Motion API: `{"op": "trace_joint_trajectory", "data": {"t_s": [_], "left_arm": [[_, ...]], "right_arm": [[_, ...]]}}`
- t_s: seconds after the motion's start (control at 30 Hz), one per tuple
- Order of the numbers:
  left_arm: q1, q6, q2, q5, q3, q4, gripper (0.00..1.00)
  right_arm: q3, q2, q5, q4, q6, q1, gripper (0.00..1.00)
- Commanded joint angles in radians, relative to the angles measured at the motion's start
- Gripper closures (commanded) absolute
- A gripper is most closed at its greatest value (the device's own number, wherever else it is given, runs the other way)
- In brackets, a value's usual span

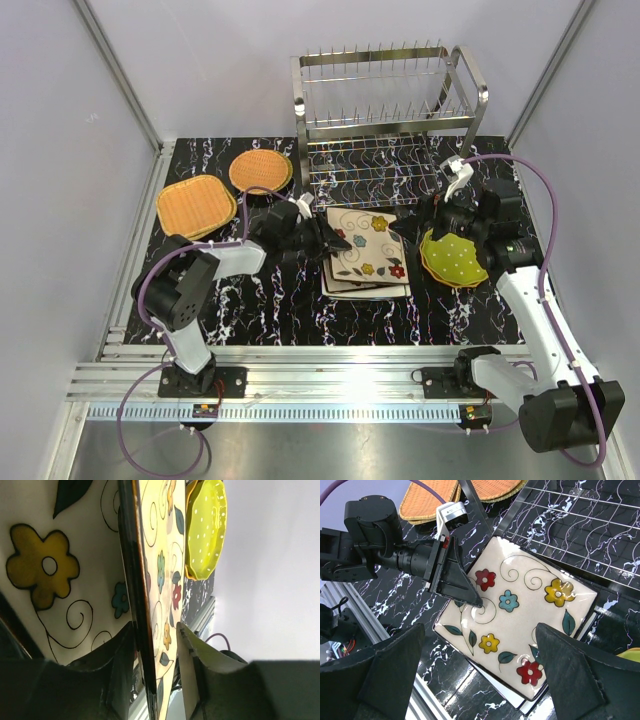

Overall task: Unload the plates from the dish rack
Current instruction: Place the plate on the table

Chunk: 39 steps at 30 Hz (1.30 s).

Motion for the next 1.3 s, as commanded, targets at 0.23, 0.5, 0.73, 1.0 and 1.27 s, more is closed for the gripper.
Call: {"op": "trace_joint_trajectory", "data": {"t_s": [0.23,0.5,0.73,1.0,1.27], "left_arm": [[-0.004,0.078,-0.093,-0.009,0.071,-0.022,0.50],[-0.007,0.156,-0.131,-0.061,0.110,-0.149,0.28],[-0.013,0.230,-0.131,-0.094,0.161,-0.287,0.22],[-0.017,0.288,-0.119,-0.140,0.198,-0.399,0.19],[-0.022,0.348,-0.119,-0.202,0.239,-0.505,0.17]], "right_arm": [[-0.012,-0.032,0.008,0.054,0.009,-0.008,0.00],[-0.014,-0.031,0.006,0.055,0.009,-0.011,0.00],[-0.012,-0.026,0.006,0.055,0.012,-0.013,0.00],[-0.011,-0.016,0.003,0.061,0.016,-0.011,0.00],[-0.015,-0.014,0.002,0.063,0.017,-0.013,0.00]]}}
